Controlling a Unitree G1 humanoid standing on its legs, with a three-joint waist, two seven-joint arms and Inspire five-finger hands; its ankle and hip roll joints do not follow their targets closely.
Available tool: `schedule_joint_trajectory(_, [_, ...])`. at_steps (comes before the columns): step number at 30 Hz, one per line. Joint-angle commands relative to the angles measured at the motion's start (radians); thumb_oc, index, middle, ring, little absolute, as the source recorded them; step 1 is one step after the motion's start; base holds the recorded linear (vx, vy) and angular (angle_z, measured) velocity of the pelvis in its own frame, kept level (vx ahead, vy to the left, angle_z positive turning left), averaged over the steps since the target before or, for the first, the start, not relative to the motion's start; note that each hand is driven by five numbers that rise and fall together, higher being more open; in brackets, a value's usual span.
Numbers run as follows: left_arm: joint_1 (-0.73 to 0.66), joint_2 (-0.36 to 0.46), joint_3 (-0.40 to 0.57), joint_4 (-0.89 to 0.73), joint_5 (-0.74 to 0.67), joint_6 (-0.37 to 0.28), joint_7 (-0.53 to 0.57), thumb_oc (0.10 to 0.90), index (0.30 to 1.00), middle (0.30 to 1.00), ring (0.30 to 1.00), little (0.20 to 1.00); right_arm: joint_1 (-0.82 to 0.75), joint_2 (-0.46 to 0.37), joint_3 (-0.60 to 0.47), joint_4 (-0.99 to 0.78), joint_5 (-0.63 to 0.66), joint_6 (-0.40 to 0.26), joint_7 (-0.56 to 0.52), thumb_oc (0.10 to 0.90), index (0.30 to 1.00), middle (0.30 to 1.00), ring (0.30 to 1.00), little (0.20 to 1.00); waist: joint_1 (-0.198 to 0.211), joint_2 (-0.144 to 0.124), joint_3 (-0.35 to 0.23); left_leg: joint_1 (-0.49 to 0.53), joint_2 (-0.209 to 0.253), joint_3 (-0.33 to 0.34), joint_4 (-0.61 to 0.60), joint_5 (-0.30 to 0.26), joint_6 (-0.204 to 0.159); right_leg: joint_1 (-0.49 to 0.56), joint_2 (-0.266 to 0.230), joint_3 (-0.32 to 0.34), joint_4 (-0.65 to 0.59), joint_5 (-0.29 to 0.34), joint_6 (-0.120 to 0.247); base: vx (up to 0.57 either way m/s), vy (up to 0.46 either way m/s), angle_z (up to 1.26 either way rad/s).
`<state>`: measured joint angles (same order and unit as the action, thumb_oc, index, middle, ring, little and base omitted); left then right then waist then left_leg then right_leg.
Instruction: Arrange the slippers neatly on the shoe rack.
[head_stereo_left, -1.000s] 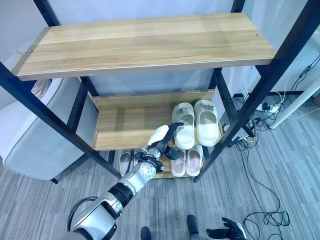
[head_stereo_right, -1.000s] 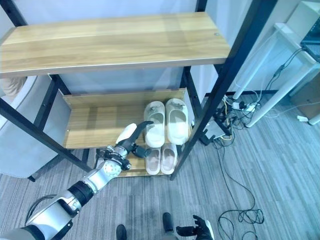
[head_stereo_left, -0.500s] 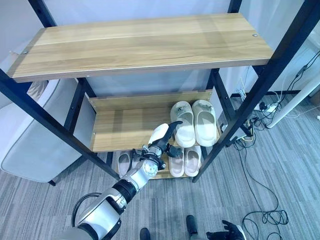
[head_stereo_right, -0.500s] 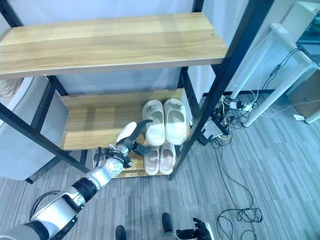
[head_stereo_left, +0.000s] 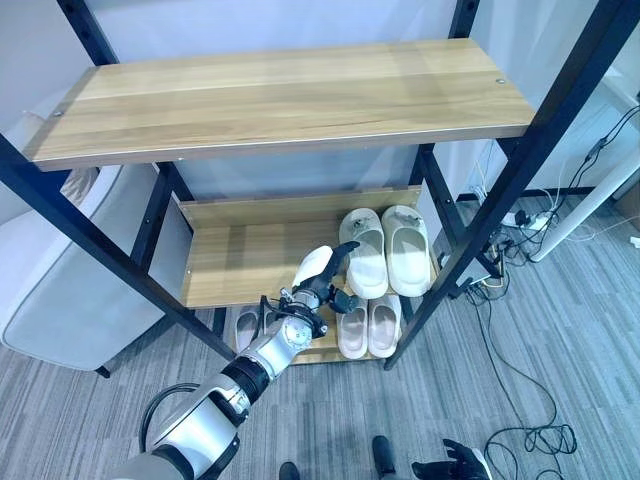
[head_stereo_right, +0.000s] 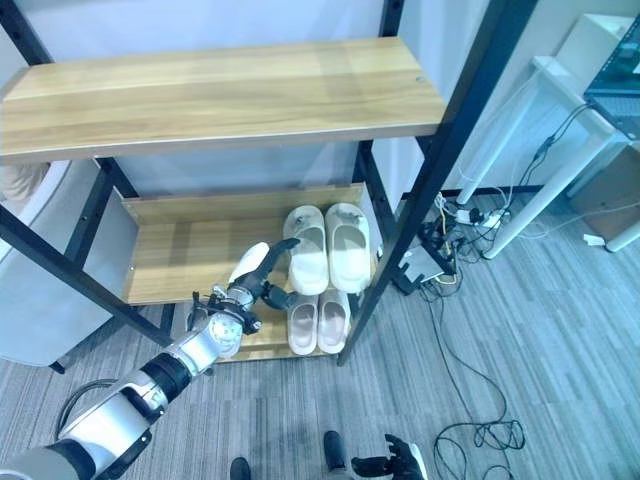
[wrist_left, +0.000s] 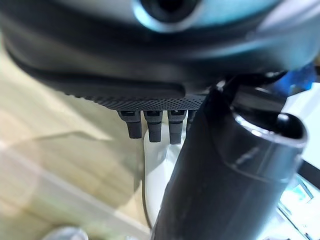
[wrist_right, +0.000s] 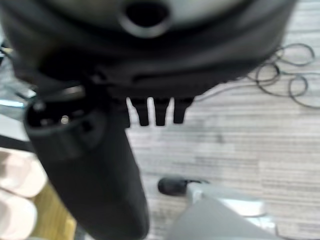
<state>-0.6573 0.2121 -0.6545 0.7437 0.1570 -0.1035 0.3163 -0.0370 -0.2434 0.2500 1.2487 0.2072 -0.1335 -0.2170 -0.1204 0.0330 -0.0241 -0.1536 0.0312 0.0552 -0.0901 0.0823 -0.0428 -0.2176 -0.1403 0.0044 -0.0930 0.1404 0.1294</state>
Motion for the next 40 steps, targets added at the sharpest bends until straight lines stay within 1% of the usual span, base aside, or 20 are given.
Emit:
schedule_joint_trajectory(1, [-0.108,0.022,0.116,-0.052,-0.025,-0.073,0.027,0.800,0.900,0.900,0.900,0.900,0.011,-0.018,-0.011,0.025,0.019,-0.012,0.006,0.800,0.900,0.900,0.900,0.900,0.039,-0.016,-0.015,0.011,-0.029,-0.027,0.003,-0.060,-0.002,0.044,0.021,-0.055,0.006,-0.078,0.029,0.00,0.000,0.00])
schedule_joint_trajectory(4, [-0.004,0.071,0.149,-0.159,-0.053,-0.095,0.005,0.800,0.900,0.900,0.900,0.900,0.011,-0.012,-0.023,0.028,0.022,-0.011,0.008,0.800,0.900,0.900,0.900,0.900,0.054,-0.022,-0.024,0.026,-0.028,-0.029,0.003,-0.063,-0.002,0.059,0.022,-0.061,0.006,-0.081,0.028,0.00,-0.006,0.01])
schedule_joint_trajectory(9, [0.122,0.116,0.188,-0.287,-0.070,-0.105,-0.042,0.800,0.900,0.900,0.900,0.900,0.016,0.004,-0.026,0.031,0.009,-0.003,0.020,0.800,0.900,0.900,0.900,0.900,0.076,-0.029,-0.040,0.049,-0.026,-0.034,0.003,-0.067,-0.004,0.086,0.027,-0.071,0.006,-0.087,0.024,-0.01,-0.027,0.06])
schedule_joint_trajectory(13, [0.284,0.163,0.239,-0.432,-0.161,-0.136,-0.113,0.800,0.900,0.900,0.900,0.900,0.023,0.008,-0.046,0.023,0.003,0.000,0.020,0.800,0.900,0.900,0.900,0.900,0.099,-0.029,-0.047,0.069,-0.024,-0.040,0.003,-0.069,-0.004,0.110,0.029,-0.082,0.006,-0.091,0.020,-0.01,-0.030,0.08])
schedule_joint_trajectory(14, [0.288,0.165,0.240,-0.436,-0.162,-0.134,-0.115,0.800,0.900,0.900,0.900,0.900,0.025,0.008,-0.044,0.023,0.003,0.000,0.020,0.800,0.900,0.900,0.900,0.900,0.098,-0.029,-0.048,0.070,-0.024,-0.039,0.003,-0.069,-0.004,0.112,0.030,-0.082,0.006,-0.091,0.020,-0.01,-0.021,0.04])
schedule_joint_trajectory(15, [0.389,0.193,0.258,-0.493,-0.194,-0.147,-0.161,0.800,0.900,0.900,0.900,0.900,0.031,0.008,-0.058,0.015,-0.003,-0.001,0.019,0.800,0.900,0.900,0.900,0.900,0.109,-0.026,-0.051,0.082,-0.025,-0.041,0.003,-0.072,-0.002,0.124,0.032,-0.087,0.006,-0.094,0.019,0.00,0.000,0.00])
schedule_joint_trajectory(18, [0.520,0.246,0.286,-0.544,-0.193,-0.154,-0.207,0.800,0.900,0.900,0.900,0.900,0.033,0.004,-0.072,0.012,-0.013,0.000,0.019,0.800,0.900,0.900,0.900,0.900,0.124,-0.021,-0.059,0.099,-0.022,-0.043,0.003,-0.076,-0.002,0.145,0.033,-0.093,0.006,-0.099,0.017,0.00,-0.011,0.00])
schedule_joint_trajectory(19, [0.521,0.246,0.286,-0.544,-0.193,-0.154,-0.207,0.800,0.900,0.900,0.900,0.900,0.033,0.004,-0.072,0.012,-0.013,0.000,0.018,0.800,0.900,0.900,0.900,0.900,0.123,-0.021,-0.059,0.099,-0.022,-0.043,0.003,-0.076,-0.002,0.145,0.033,-0.093,0.006,-0.099,0.017,-0.02,-0.018,0.18])
schedule_joint_trajectory(21, [0.634,0.285,0.325,-0.589,-0.263,-0.162,-0.252,0.800,0.900,0.900,0.900,0.900,0.032,-0.004,-0.085,0.012,-0.020,0.001,0.015,0.800,0.900,0.900,0.900,0.900,0.136,-0.017,-0.063,0.108,-0.021,-0.047,0.003,-0.073,-0.002,0.157,0.037,-0.101,0.006,-0.101,0.015,-0.02,-0.019,0.14])
schedule_joint_trajectory(24, [0.735,0.300,0.359,-0.610,-0.340,-0.164,-0.297,0.800,0.900,0.900,0.900,0.900,0.040,0.006,-0.086,0.019,-0.031,-0.002,0.014,0.800,0.900,0.900,0.900,0.900,0.147,-0.015,-0.068,0.113,-0.018,-0.051,0.003,-0.072,-0.004,0.165,0.038,-0.106,0.006,-0.103,0.013,-0.01,-0.007,0.04])
schedule_joint_trajectory(27, [0.774,0.297,0.350,-0.531,-0.344,-0.154,-0.322,0.800,0.900,0.900,0.900,0.900,0.041,0.006,-0.088,0.032,-0.021,-0.004,0.021,0.800,0.900,0.900,0.900,0.900,0.152,-0.016,-0.070,0.117,-0.016,-0.058,0.003,-0.070,-0.004,0.172,0.041,-0.111,0.007,-0.106,0.008,-0.01,-0.012,0.09])
schedule_joint_trajectory(28, [0.773,0.261,0.331,-0.351,-0.293,-0.132,-0.316,0.800,0.900,0.900,0.900,0.900,0.043,0.007,-0.089,0.037,-0.005,-0.009,0.028,0.800,0.900,0.900,0.900,0.900,0.149,-0.018,-0.071,0.123,-0.014,-0.059,0.003,-0.070,-0.004,0.180,0.042,-0.115,0.007,-0.109,0.006,-0.01,-0.017,0.05])
schedule_joint_trajectory(29, [0.770,0.258,0.329,-0.345,-0.291,-0.135,-0.314,0.800,0.900,0.900,0.900,0.900,0.043,0.006,-0.089,0.037,-0.004,-0.009,0.028,0.800,0.900,0.900,0.900,0.900,0.150,-0.017,-0.070,0.124,-0.014,-0.059,0.003,-0.071,-0.004,0.181,0.043,-0.115,0.007,-0.109,0.006,0.00,-0.021,0.04])
schedule_joint_trajectory(30, [0.742,0.211,0.322,-0.178,-0.233,-0.112,-0.284,0.800,0.900,0.900,0.900,0.900,0.041,0.003,-0.089,0.037,0.016,-0.011,0.034,0.800,0.900,0.900,0.900,0.900,0.142,-0.020,-0.071,0.127,-0.014,-0.058,0.003,-0.071,-0.004,0.181,0.044,-0.114,0.008,-0.109,0.004,0.00,0.000,0.00])
schedule_joint_trajectory(33, [0.724,0.179,0.326,-0.092,-0.221,-0.108,-0.272,0.800,0.900,0.900,0.900,0.900,0.042,0.000,-0.090,0.034,0.028,-0.015,0.038,0.800,0.900,0.900,0.900,0.900,0.137,-0.019,-0.070,0.129,-0.013,-0.058,0.003,-0.071,-0.004,0.181,0.044,-0.113,0.008,-0.108,0.003,0.00,0.000,0.00])
schedule_joint_trajectory(34, [0.688,0.129,0.337,0.077,-0.178,-0.101,-0.231,0.800,0.900,0.900,0.900,0.900,0.051,-0.003,-0.094,0.028,0.054,-0.018,0.049,0.800,0.900,0.900,0.900,0.900,0.126,-0.020,-0.069,0.131,-0.013,-0.055,0.003,-0.071,-0.005,0.179,0.044,-0.110,0.008,-0.107,0.002,-0.01,0.000,-0.04])
schedule_joint_trajectory(35, [0.672,0.113,0.343,0.141,-0.154,-0.100,-0.212,0.800,0.900,0.900,0.900,0.900,0.057,-0.002,-0.092,0.031,0.057,-0.022,0.054,0.800,0.900,0.900,0.900,0.900,0.122,-0.021,-0.069,0.132,-0.014,-0.053,0.003,-0.072,-0.004,0.180,0.045,-0.108,0.008,-0.107,0.002,-0.01,0.006,-0.04])
schedule_joint_trajectory(36, [0.653,0.079,0.357,0.293,-0.100,-0.079,-0.189,0.800,0.900,0.900,0.900,0.900,0.071,0.001,-0.083,0.037,0.059,-0.020,0.068,0.800,0.900,0.900,0.900,0.900,0.114,-0.022,-0.069,0.137,-0.013,-0.049,0.003,-0.075,-0.004,0.179,0.045,-0.105,0.007,-0.106,0.001,0.00,0.000,0.00])
schedule_joint_trajectory(37, [0.651,0.078,0.357,0.296,-0.100,-0.081,-0.188,0.800,0.900,0.900,0.900,0.900,0.070,0.001,-0.083,0.037,0.059,-0.020,0.068,0.800,0.900,0.900,0.900,0.900,0.115,-0.021,-0.068,0.137,-0.013,-0.049,0.003,-0.075,-0.004,0.180,0.045,-0.105,0.007,-0.106,0.001,0.00,0.006,-0.03])
schedule_joint_trajectory(40, [0.627,0.050,0.389,0.464,-0.067,-0.050,-0.173,0.800,0.900,0.900,0.900,0.900,0.071,0.005,-0.081,0.064,0.064,-0.018,0.076,0.800,0.900,0.900,0.900,0.900,0.109,-0.023,-0.073,0.145,-0.014,-0.044,0.003,-0.080,-0.004,0.183,0.049,-0.098,0.006,-0.109,-0.001,0.01,0.006,-0.08])
